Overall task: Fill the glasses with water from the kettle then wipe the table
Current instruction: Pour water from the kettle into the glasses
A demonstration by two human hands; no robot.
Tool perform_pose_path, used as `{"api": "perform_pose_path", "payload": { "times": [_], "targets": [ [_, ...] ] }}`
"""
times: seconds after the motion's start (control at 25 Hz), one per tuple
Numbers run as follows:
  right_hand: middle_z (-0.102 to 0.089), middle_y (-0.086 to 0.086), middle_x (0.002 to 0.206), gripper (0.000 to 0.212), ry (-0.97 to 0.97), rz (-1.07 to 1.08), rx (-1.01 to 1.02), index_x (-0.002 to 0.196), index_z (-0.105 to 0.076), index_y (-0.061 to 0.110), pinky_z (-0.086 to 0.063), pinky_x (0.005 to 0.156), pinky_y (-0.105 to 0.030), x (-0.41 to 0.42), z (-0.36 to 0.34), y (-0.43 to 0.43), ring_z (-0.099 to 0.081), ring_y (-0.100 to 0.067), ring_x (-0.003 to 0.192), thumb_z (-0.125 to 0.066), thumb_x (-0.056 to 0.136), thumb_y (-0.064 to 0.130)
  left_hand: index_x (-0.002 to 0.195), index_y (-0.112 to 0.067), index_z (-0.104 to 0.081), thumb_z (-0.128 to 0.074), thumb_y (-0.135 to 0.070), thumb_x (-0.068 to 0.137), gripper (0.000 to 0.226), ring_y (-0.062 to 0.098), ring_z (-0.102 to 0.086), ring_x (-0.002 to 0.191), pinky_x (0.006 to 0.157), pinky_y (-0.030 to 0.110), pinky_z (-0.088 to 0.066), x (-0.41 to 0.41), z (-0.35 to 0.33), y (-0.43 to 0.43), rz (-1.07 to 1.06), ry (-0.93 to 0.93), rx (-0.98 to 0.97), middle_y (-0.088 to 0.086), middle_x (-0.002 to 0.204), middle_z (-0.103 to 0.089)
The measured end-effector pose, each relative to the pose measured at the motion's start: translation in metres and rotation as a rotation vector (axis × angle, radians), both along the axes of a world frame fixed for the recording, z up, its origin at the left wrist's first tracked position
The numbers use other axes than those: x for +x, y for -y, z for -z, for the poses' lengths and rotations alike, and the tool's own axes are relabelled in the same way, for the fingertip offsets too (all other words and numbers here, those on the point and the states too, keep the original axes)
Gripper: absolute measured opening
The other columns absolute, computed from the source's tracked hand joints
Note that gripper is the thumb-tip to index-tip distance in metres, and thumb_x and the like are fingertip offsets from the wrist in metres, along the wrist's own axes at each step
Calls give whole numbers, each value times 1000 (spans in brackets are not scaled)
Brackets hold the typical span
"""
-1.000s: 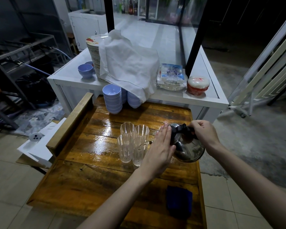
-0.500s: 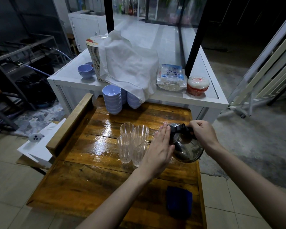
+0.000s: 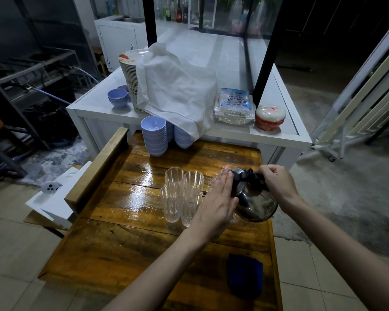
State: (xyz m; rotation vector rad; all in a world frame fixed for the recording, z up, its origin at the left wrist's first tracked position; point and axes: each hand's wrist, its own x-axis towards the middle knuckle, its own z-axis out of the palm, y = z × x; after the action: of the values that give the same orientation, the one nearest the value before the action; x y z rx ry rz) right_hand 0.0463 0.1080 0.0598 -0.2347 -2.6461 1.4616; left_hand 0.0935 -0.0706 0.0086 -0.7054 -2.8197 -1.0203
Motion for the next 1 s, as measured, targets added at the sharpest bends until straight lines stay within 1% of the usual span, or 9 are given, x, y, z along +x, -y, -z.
{"api": "perform_pose_path", "payload": {
  "times": [0.2, 0.28, 0.36, 0.44, 0.64, 0.72, 0.8, 0.88, 1.0],
  "targets": [
    [-51, 0, 53, 36, 42, 78, -157, 54, -57, 15, -38, 57, -33, 8, 7, 1, -49, -19, 60, -55, 90, 23, 154, -13, 5, -26, -35, 104, 62, 9, 16, 148, 122, 31, 4, -3, -4, 0, 20, 4, -40, 1, 161, 13],
    [-51, 0, 53, 36, 49, 123, -215, 54, -57, 15, -38, 57, -32, 12, 10, 2, -50, -21, 60, -54, 90, 22, 153, -13, 5, -25, -34, 104, 61, 9, 15, 148, 122, 31, 5, -3, -9, 1, 38, 5, -55, 2, 161, 12],
    [-55, -3, 56, 34, 52, 158, -249, 57, -60, 14, -41, 59, -34, 15, 13, 4, -52, -21, 62, -53, 89, 23, 153, -13, 3, -25, -34, 104, 60, 9, 14, 148, 122, 31, 4, -3, -11, 2, 54, -6, -65, 2, 162, 10],
    [-54, -4, 58, 33, 49, 189, -277, 58, -59, 13, -40, 58, -34, 18, 13, 5, -52, -22, 62, -53, 89, 21, 154, -13, 1, -25, -34, 104, 60, 9, 13, 148, 122, 30, 3, -4, -12, 5, 70, -23, -77, 2, 162, 8],
    [-51, 2, 53, 35, 12, 257, -326, 54, -56, 15, -38, 55, -31, 25, 5, 15, -48, -20, 59, -53, 89, 15, 154, -12, -1, -25, -33, 104, 59, 10, 12, 149, 119, 25, 8, -5, -22, 14, 109, -46, -62, 3, 162, 8],
    [-50, 8, 47, 36, 7, 280, -350, 53, -55, 17, -37, 54, -30, 26, 0, 21, -46, -19, 57, -53, 89, 14, 154, -12, -2, -24, -34, 104, 59, 10, 11, 149, 120, 25, 7, -6, -26, 19, 112, -62, -48, 3, 162, 6],
    [-50, 9, 43, 37, 0, 290, -359, 53, -55, 16, -37, 54, -29, 26, -5, 27, -46, -18, 56, -53, 89, 12, 154, -13, -2, -24, -34, 104, 58, 10, 11, 149, 121, 27, 5, -7, -30, 26, 123, -61, -40, 3, 162, 6],
    [-52, 8, 46, 36, -9, 283, -346, 54, -56, 15, -37, 54, -29, 26, -8, 34, -47, -17, 56, -53, 89, 13, 154, -14, -1, -24, -35, 104, 59, 9, 12, 149, 121, 29, 4, -7, -32, 34, 134, -50, -34, 2, 162, 7],
    [-53, 1, 55, 32, -13, 263, -312, 55, -58, 16, -39, 57, -33, 27, -12, 45, -49, -18, 61, -53, 87, 19, 154, -15, -1, -25, -35, 104, 59, 8, 12, 148, 122, 31, 2, -9, -34, 45, 138, -56, -23, 1, 162, 7]
  ]
}}
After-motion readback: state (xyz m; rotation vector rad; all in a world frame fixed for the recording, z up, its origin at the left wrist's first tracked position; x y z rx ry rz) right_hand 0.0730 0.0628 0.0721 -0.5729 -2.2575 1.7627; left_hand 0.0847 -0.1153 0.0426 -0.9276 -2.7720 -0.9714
